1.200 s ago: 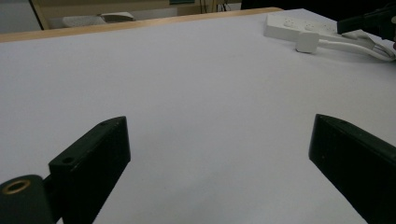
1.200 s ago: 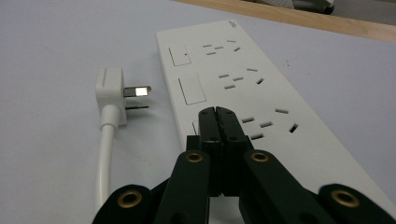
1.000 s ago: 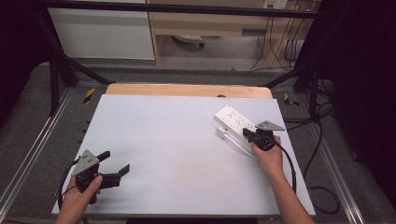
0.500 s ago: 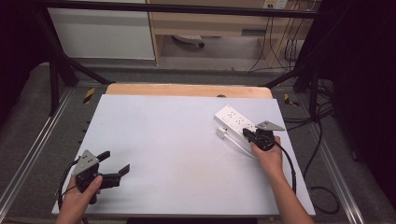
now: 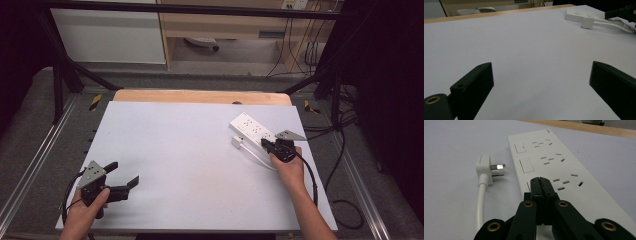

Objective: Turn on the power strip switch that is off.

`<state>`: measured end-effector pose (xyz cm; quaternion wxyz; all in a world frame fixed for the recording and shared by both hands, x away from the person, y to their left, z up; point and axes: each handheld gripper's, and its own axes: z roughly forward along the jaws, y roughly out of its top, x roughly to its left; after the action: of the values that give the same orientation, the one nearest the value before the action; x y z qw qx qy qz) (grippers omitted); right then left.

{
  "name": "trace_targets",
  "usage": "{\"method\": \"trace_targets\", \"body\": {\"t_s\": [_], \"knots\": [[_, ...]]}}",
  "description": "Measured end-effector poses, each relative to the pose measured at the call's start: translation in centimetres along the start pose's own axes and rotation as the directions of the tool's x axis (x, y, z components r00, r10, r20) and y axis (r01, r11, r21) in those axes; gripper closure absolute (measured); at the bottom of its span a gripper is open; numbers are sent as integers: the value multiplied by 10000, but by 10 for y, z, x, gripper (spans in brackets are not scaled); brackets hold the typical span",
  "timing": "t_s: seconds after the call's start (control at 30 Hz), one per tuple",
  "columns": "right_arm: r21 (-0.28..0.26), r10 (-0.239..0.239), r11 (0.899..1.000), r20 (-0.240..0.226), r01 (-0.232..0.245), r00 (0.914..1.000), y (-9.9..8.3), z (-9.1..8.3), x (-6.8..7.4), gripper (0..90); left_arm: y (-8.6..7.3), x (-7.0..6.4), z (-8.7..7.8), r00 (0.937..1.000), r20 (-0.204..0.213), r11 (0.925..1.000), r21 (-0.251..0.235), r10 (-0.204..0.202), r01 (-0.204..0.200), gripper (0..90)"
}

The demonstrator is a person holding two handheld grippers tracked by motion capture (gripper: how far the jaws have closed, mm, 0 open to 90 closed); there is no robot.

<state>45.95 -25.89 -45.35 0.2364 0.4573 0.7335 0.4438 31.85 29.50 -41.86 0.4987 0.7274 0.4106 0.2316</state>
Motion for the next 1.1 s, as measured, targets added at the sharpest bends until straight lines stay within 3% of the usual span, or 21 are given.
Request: {"method": "trace_targets", "body": {"t_s": [0.63,1.1], "knots": [[329,-93,9994,97,90,9999,6,2,-1,900,0,0,0,10000,-30,10000,18,-13,13,55],[137,45,9999,-33,-44,10000,11,-1,0,900,0,0,0,10000,-32,10000,15,-15,15,55]]}}
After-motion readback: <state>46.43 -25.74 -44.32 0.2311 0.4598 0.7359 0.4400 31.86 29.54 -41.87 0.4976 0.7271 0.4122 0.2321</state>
